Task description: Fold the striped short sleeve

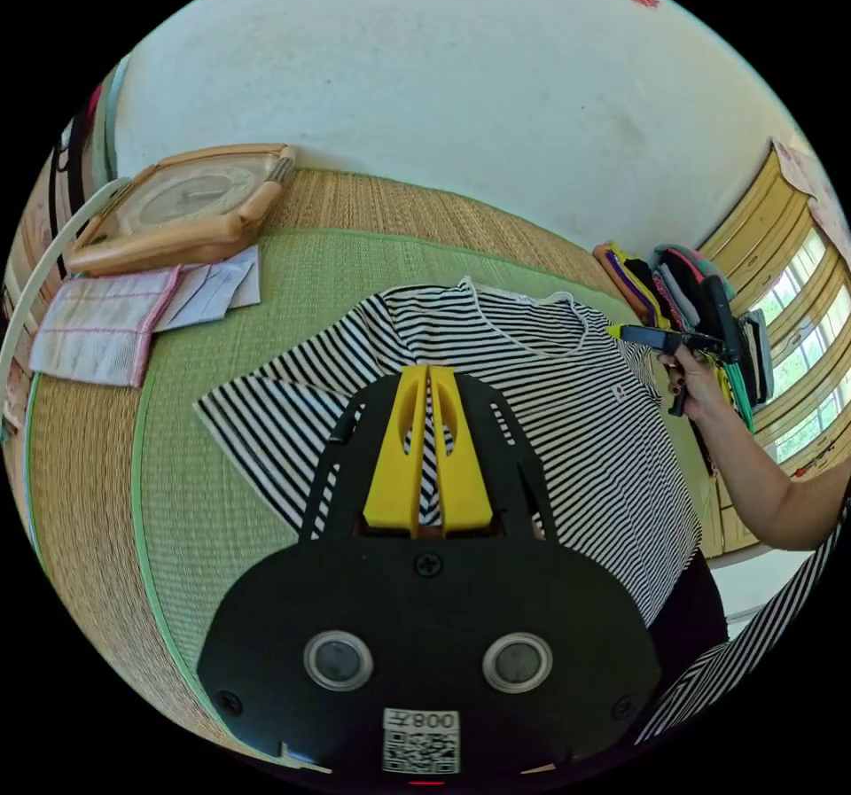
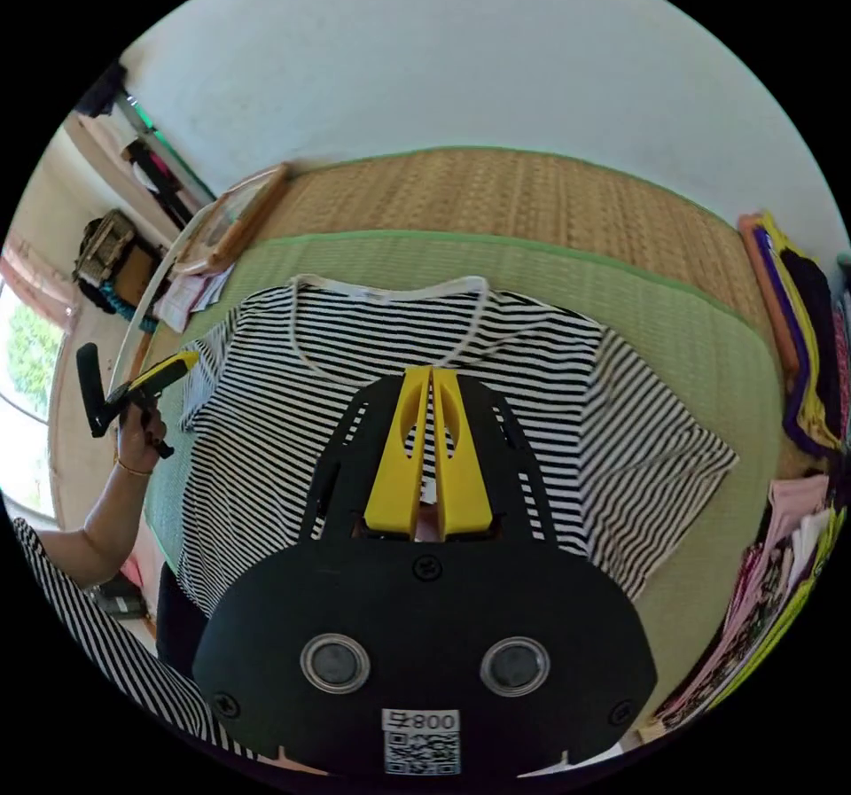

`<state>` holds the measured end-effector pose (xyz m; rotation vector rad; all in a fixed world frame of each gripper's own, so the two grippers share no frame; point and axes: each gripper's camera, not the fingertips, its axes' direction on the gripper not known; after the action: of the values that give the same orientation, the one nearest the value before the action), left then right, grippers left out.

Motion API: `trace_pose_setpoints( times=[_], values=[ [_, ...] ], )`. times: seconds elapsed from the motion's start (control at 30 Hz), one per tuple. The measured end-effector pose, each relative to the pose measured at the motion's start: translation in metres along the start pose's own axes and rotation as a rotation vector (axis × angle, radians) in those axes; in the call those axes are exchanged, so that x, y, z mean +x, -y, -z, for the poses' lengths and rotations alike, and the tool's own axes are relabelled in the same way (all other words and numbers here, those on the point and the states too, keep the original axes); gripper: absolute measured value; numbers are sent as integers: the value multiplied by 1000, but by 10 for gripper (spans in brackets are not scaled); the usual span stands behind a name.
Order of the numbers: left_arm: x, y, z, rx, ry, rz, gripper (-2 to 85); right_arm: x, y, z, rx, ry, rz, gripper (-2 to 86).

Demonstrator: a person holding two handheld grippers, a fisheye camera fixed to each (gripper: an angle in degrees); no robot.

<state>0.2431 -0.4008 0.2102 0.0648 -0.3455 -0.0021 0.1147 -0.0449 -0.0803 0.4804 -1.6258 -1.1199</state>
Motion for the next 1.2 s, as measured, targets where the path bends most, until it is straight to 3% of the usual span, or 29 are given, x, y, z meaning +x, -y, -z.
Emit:
trace_pose_setpoints(
  times=[0.3, 0.67, 0.77, 0.93, 1.2],
  values=[
    [16, 84, -62, -123, 147, -68, 1, 76, 8, -21, -57, -145, -108, -2],
    [29, 144, -69, -78, 214, -52, 3, 108, -22, 14, 37, -35, -75, 0],
    [54, 141, -57, 1, 138, -82, 8, 104, -36, 29, 75, -25, -52, 0],
    [124, 160, -91, -28, -276, -213, 31, 101, -60, 39, 84, 37, -20, 0],
    [197, 213, -171, -221, -369, -305, 40, 120, -83, 32, 16, 60, 2, 0]
  ],
)
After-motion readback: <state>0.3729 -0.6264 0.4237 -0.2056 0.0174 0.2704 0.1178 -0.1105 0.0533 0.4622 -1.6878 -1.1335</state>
